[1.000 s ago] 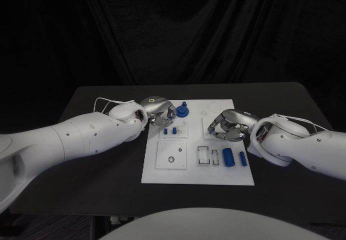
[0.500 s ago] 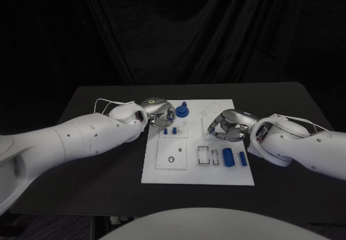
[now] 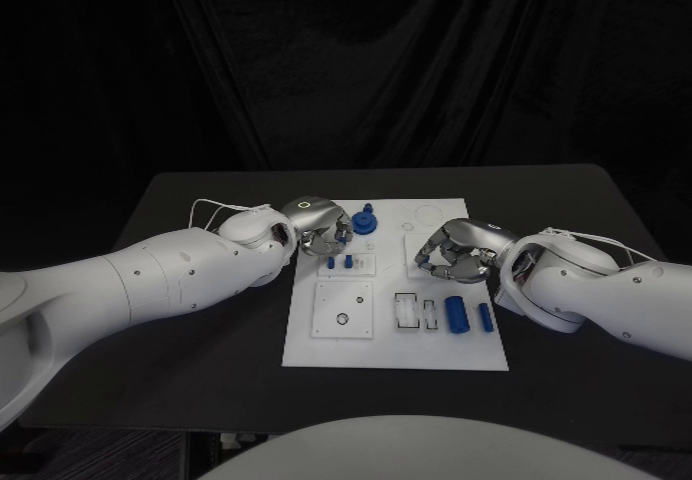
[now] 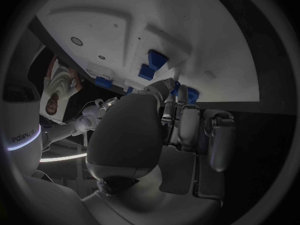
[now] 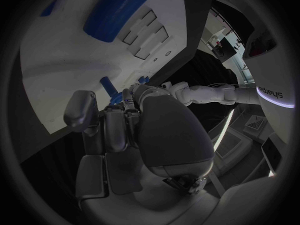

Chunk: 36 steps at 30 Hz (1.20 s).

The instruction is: Assemble the parts on the task board

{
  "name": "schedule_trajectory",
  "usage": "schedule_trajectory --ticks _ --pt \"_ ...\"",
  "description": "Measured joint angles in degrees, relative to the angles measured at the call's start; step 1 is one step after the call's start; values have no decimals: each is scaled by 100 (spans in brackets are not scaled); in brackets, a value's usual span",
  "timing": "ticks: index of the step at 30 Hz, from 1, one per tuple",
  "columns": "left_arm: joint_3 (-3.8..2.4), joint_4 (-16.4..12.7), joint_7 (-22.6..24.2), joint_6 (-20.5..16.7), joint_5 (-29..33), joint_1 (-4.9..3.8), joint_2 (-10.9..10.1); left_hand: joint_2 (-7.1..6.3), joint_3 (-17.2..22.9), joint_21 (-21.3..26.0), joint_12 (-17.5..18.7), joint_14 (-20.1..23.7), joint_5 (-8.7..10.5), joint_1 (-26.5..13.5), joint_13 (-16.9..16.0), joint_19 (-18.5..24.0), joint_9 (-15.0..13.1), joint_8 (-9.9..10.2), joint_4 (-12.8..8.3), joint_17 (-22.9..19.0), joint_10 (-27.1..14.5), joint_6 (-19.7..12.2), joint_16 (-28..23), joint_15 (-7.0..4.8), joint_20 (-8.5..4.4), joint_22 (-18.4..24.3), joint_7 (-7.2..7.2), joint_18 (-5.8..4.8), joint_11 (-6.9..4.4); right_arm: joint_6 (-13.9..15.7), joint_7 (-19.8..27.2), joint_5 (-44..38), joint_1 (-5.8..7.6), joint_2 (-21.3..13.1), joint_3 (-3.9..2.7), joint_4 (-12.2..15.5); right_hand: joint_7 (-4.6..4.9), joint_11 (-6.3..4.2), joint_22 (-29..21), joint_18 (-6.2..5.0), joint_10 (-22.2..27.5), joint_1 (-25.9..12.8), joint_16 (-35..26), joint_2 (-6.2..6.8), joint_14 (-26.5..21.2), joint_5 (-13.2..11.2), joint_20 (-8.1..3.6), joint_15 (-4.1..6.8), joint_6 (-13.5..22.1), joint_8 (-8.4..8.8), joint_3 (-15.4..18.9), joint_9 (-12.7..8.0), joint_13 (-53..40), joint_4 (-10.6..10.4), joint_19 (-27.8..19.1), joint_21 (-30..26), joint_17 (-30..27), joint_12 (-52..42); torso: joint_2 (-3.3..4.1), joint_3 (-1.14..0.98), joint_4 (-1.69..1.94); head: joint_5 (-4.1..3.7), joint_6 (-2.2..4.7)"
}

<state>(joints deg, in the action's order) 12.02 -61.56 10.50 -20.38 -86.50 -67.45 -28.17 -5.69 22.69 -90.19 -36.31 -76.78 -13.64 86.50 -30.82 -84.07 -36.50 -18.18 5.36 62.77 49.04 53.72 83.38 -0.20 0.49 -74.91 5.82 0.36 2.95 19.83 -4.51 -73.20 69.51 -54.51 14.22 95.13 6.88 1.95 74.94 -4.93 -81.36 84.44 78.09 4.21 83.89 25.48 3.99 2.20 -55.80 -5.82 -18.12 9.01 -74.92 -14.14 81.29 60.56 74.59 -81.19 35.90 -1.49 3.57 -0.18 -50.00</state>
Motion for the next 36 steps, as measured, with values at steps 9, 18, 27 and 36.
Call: schedule_trajectory --ticks 9,18,27,36 --pt "8 -84 13 -66 -2 10 -31 -16 0 0 0 0 11 -15 11 0 0 1 0 -18 -1 -1 -20 0 0 0 0 0 1 -2 -1 0 -1 -3 0 0 0 0 -1 0 0 0 0 0 0 0 0 0 0 0 0 0 0 0 0 0 0 0 0 1 0 -3 -1" --pt "8 -137 14 -109 -3 10 -42 -23 0 0 23 21 11 -22 11 0 -9 23 0 -83 -1 -10 -41 -21 0 0 -9 0 4 -7 -4 0 -5 0 0 -2 0 0 -1 0 0 0 -23 0 0 24 0 0 0 0 0 0 -2 0 0 0 -7 24 -1 1 0 9 0" --pt "8 -100 -30 -70 -3 10 -22 -24 0 0 46 33 -33 -21 22 21 -9 23 0 -138 -20 -42 -65 -33 -20 0 1 0 26 -18 -9 0 -12 1 0 -2 0 0 -1 0 0 0 -23 0 0 24 0 0 0 0 0 0 -1 0 0 0 -7 25 -1 1 0 5 -1" --pt "8 -83 -107 0 -3 10 -27 -25 17 0 46 42 -33 -21 29 21 -9 24 -17 -151 -42 -51 -64 -41 -20 0 -8 0 16 -27 -14 0 -18 0 0 -2 0 0 -2 0 0 0 -23 0 0 23 0 0 0 0 0 0 -1 0 0 0 -7 24 -1 1 0 5 -1"
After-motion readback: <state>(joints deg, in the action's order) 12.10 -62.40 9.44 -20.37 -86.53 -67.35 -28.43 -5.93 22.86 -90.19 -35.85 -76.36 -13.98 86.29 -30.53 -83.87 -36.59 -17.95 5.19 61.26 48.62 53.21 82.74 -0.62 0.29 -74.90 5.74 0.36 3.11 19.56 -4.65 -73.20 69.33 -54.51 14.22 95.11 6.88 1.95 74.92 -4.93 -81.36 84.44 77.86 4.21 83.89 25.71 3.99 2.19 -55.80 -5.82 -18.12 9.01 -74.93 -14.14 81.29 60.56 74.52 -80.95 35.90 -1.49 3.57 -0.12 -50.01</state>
